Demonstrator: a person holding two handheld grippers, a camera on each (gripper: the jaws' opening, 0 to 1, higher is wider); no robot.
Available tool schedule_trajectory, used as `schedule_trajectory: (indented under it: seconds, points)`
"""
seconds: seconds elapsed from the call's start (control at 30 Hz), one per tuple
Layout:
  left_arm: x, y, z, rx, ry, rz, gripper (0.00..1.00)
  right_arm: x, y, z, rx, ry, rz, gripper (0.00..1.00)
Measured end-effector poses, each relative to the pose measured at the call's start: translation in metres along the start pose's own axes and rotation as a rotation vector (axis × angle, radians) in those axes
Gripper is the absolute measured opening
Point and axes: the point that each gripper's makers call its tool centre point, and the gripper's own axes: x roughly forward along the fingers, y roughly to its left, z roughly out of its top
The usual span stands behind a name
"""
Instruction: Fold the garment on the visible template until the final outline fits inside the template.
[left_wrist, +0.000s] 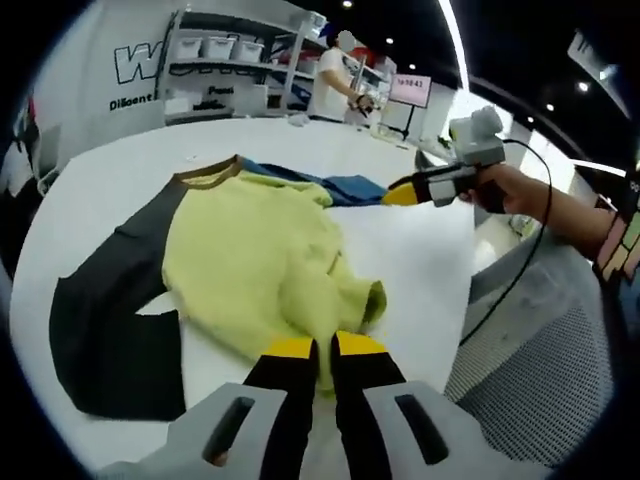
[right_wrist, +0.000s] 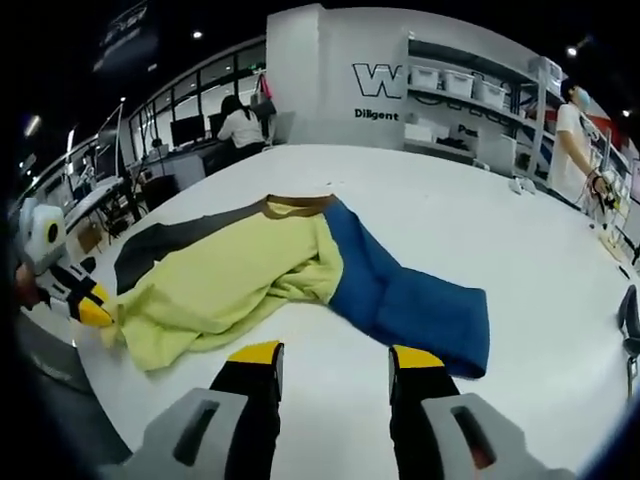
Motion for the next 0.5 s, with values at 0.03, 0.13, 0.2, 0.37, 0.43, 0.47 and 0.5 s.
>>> schedule_trajectory:
  seconds: [0.03,0.13,0.2,0.37,0.43,0.47,0.5]
  points:
    - [-0.001,0.0,0.002,-0.004,-0.012,-0.002,0.0,0.0,0.0,0.0,-0.003,0.0,0.0,0.38]
    - [-0.005,0.0,0.017,-0.059,-0.086,-0.006,0.0,0.001,0.003,0.0,-0.008,0.002,0.008,0.39]
    - [-0.007,0.001,0.023,-0.11,-0.113,-0.015,0.0,0.002,0.002,-0.001,-0.016,0.008,-0.001,0.41]
    - [-0.015,0.006,0.04,-0.134,-0.193,0.008,0.0,0.004,0.005,-0.002,-0.026,0.011,0.011,0.41]
    - [-0.019,0.011,0.048,-0.143,-0.231,0.04,0.0,0.004,0.006,-0.003,-0.031,0.015,0.011,0.41]
    - [-0.022,0.011,0.052,-0.166,-0.251,0.034,0.0,0.003,0.008,-0.004,-0.035,0.017,0.015,0.41]
    - [-0.023,0.013,0.056,-0.18,-0.268,0.04,0.0,0.004,0.01,-0.004,-0.036,0.019,0.017,0.41]
